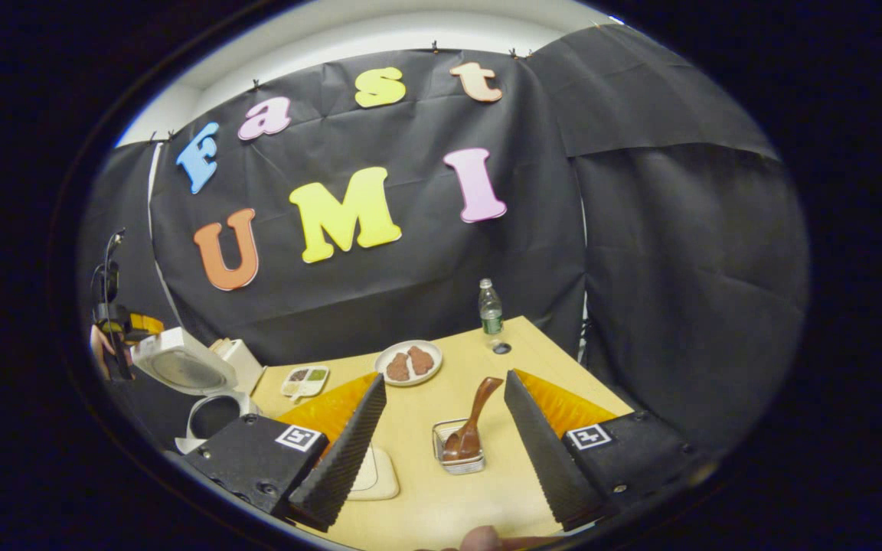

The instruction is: Close the left gripper, press the button to open the rice cooker; take a wooden spoon from the chopstick holder with the right hand, scoop a spoonful of rice and pour it into the rice cooker, then put the wooden spoon back into the chopstick holder.

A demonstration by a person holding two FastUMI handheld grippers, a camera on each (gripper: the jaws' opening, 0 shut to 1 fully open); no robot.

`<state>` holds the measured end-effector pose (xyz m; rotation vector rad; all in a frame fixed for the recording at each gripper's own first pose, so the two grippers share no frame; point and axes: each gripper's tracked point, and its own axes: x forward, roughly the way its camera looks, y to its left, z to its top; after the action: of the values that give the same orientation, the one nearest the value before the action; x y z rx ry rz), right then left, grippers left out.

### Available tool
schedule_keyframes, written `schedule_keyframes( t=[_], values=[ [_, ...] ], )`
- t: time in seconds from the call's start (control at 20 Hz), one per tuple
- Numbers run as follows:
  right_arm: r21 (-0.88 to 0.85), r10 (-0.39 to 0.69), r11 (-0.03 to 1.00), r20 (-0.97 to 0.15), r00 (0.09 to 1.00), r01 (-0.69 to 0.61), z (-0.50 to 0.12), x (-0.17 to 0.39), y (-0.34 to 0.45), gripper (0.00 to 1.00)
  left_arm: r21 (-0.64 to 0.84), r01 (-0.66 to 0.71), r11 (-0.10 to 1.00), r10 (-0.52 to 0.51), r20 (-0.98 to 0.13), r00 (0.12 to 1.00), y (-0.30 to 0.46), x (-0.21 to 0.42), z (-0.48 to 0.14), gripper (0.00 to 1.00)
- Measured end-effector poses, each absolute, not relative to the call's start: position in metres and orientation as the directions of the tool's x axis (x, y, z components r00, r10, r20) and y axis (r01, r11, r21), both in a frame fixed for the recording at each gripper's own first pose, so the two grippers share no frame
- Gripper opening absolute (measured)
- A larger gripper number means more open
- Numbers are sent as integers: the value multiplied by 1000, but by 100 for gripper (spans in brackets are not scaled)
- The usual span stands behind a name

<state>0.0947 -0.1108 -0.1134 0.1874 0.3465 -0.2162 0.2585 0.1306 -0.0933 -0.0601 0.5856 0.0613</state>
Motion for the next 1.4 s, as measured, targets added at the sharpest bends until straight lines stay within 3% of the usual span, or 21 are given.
schedule_keyframes(
  t=[0.35,0.5,1.05,1.2,1.4],
  values=[
    [108,-100,982,-402,910,155,-132,105,-77,100,-124,-119,985,-12,-738,675,103,165,-201,97],
    [100,-76,987,-407,910,127,-133,111,-66,100,-144,-140,980,-22,-772,635,107,150,-218,97],
    [158,-31,981,-453,891,114,-153,121,-58,100,-112,-185,976,18,-808,589,111,145,-231,97],
    [174,-19,978,-462,887,112,-159,124,-60,100,-16,-118,993,61,-785,616,110,142,-239,97],
    [166,3,983,-457,890,82,-156,124,-50,100,-28,-128,991,67,-730,680,107,144,-237,98]
  ],
)
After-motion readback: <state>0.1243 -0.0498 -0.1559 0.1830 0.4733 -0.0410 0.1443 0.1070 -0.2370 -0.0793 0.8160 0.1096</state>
